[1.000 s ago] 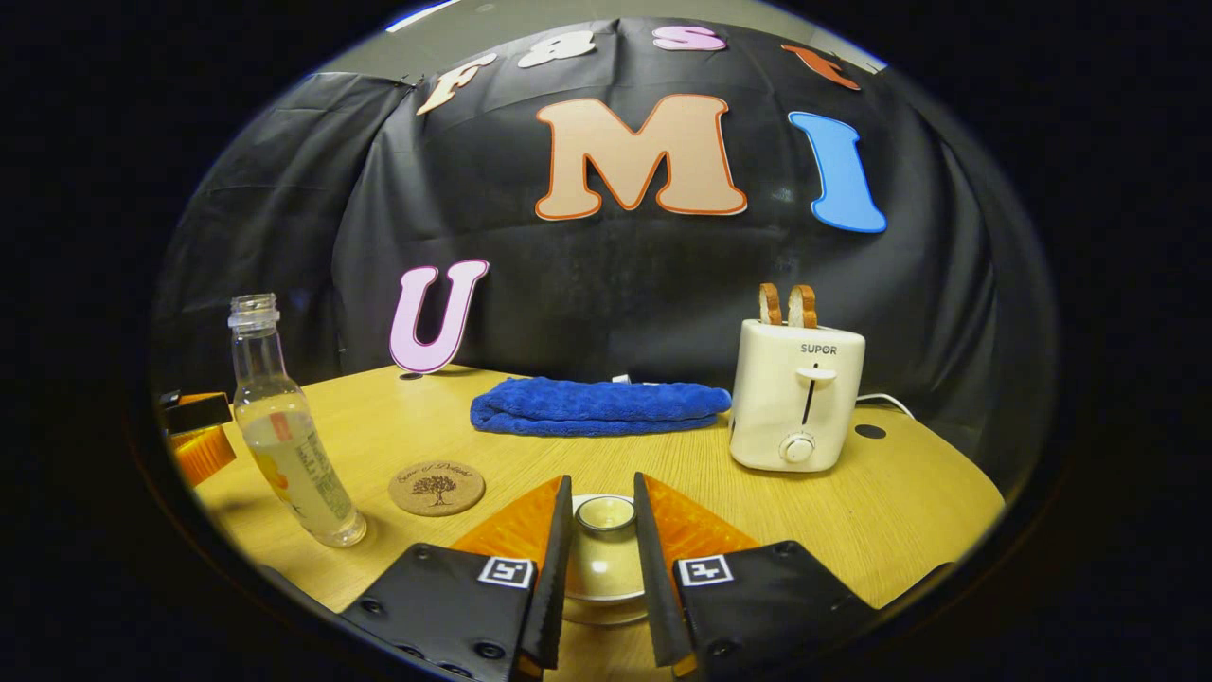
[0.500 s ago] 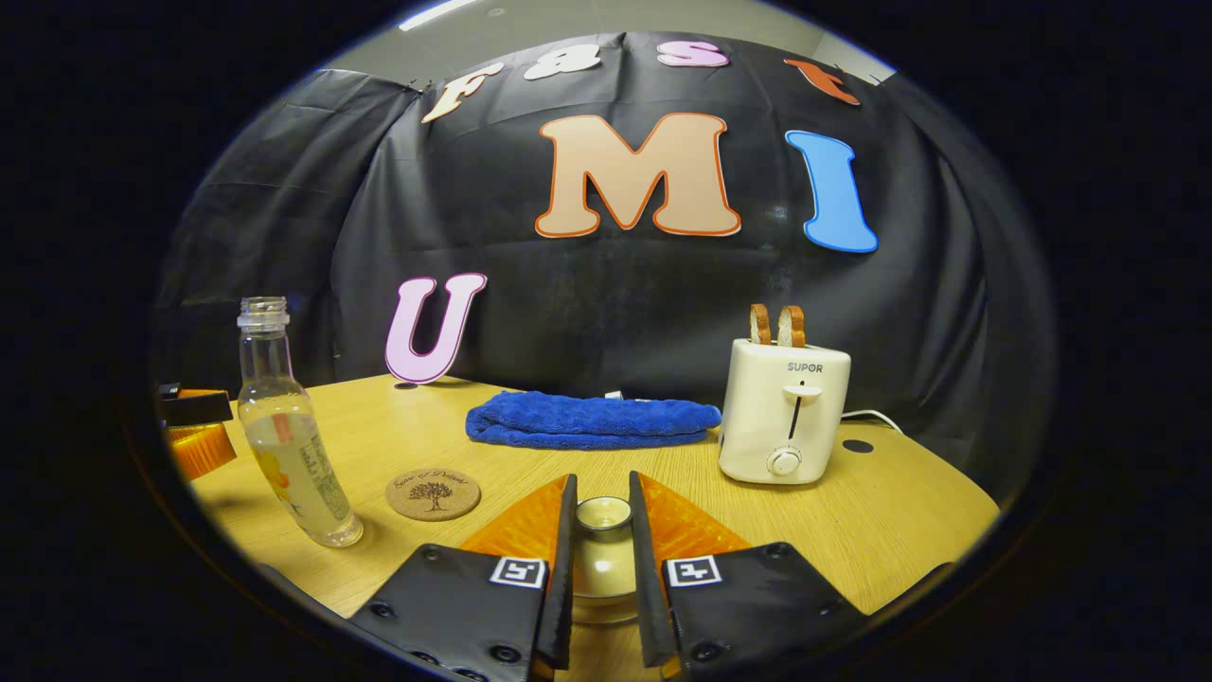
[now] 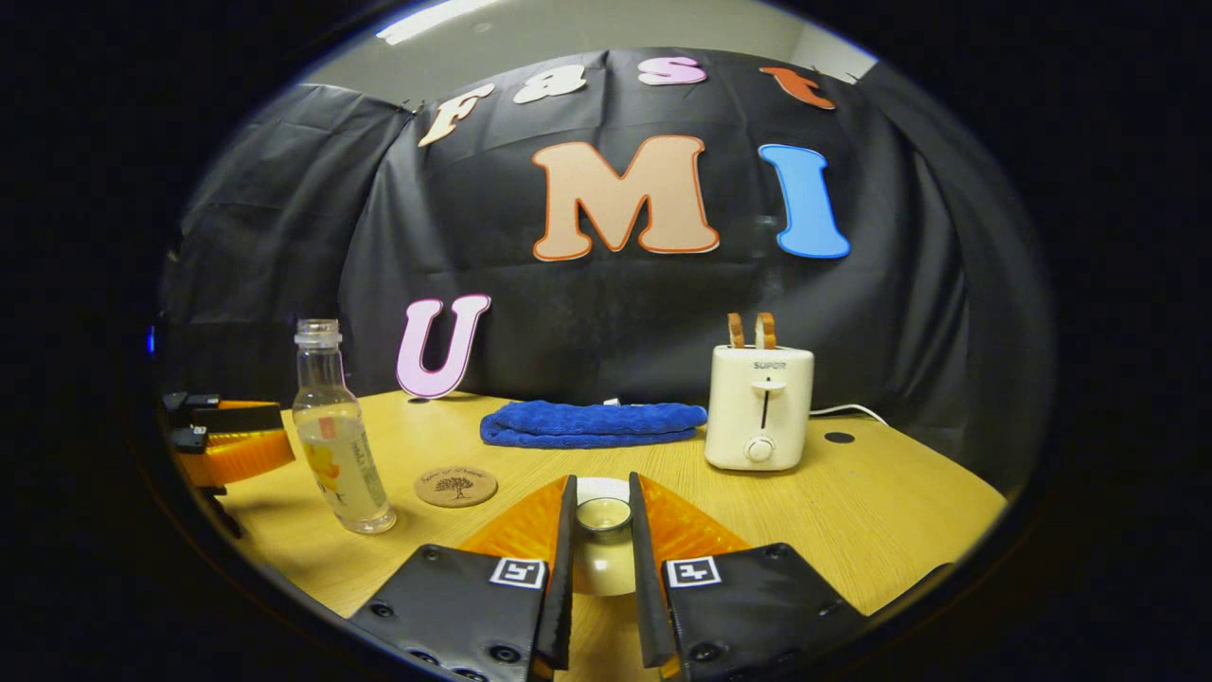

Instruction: Open the teacup lid with one hand, grasp the water bottle and pour water into the teacup with the other hand; after pouring, place the water bottle on the coaster and then close the teacup lid.

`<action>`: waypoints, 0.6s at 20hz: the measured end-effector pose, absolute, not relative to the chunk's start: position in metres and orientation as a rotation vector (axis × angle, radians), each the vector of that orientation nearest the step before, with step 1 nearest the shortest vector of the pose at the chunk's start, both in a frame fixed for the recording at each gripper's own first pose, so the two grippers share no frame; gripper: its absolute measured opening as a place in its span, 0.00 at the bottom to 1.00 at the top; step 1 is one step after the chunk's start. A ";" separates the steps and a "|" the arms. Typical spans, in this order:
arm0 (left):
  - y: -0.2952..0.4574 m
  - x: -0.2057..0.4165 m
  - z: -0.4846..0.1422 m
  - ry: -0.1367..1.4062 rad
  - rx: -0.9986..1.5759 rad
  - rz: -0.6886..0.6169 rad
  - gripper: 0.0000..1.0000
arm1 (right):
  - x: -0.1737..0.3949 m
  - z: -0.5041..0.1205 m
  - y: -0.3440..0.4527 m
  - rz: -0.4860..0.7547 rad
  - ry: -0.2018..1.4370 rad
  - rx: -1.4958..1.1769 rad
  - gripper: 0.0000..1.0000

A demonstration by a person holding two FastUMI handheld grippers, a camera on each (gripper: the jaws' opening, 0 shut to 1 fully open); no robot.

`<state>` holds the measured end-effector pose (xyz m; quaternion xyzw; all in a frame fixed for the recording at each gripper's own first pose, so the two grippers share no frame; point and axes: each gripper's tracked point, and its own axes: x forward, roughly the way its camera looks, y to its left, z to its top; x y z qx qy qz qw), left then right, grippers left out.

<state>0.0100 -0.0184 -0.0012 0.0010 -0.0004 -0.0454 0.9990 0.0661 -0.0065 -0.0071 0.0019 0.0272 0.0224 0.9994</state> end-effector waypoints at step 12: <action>-0.035 0.047 -0.022 0.119 0.017 -0.147 0.95 | 0.027 0.004 -0.037 0.000 0.000 -0.001 0.32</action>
